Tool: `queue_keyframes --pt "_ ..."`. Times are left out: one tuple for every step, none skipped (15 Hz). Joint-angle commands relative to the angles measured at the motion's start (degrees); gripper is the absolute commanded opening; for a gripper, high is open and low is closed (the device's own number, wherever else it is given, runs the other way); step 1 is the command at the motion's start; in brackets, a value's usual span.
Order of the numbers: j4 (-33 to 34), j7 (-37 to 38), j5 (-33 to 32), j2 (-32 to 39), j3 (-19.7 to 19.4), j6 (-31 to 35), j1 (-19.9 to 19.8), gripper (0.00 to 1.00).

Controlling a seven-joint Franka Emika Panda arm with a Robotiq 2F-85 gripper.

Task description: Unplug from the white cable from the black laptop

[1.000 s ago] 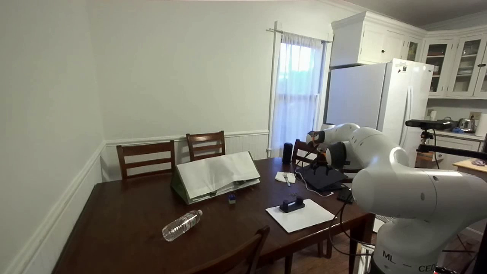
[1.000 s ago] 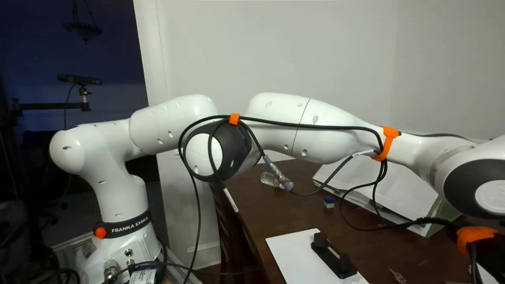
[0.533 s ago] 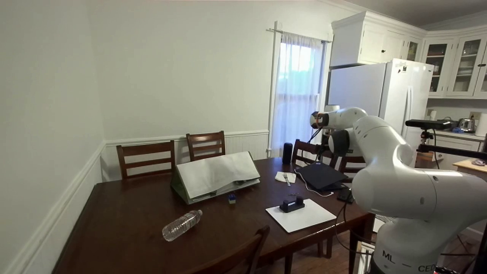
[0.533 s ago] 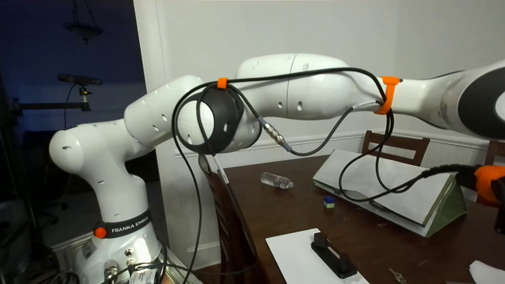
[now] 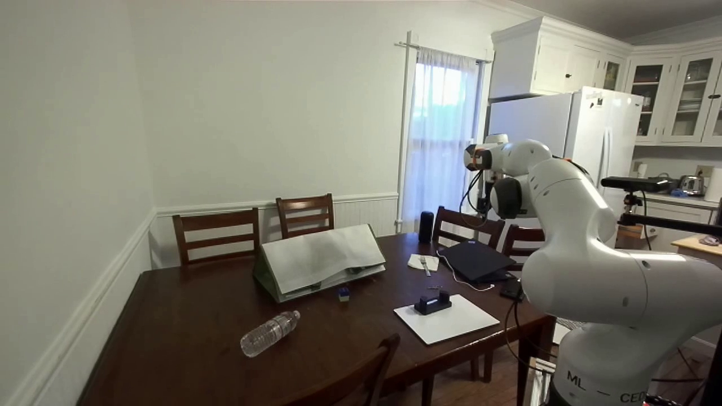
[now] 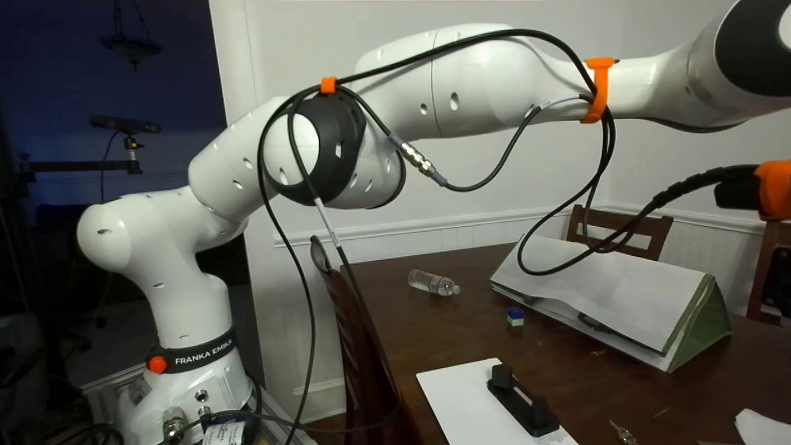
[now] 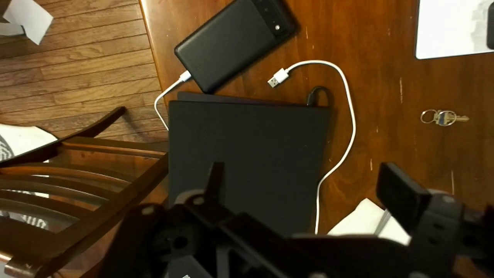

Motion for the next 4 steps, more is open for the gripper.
queue_keyframes --pt "0.0 0.0 0.0 0.0 0.0 0.0 0.0 1.0" --pt "0.0 0.1 0.0 0.1 0.0 0.1 0.1 1.0" --pt "0.0 0.1 0.0 0.3 0.0 0.1 0.1 1.0" --pt "0.0 0.1 0.0 0.5 0.0 0.1 0.2 1.0"
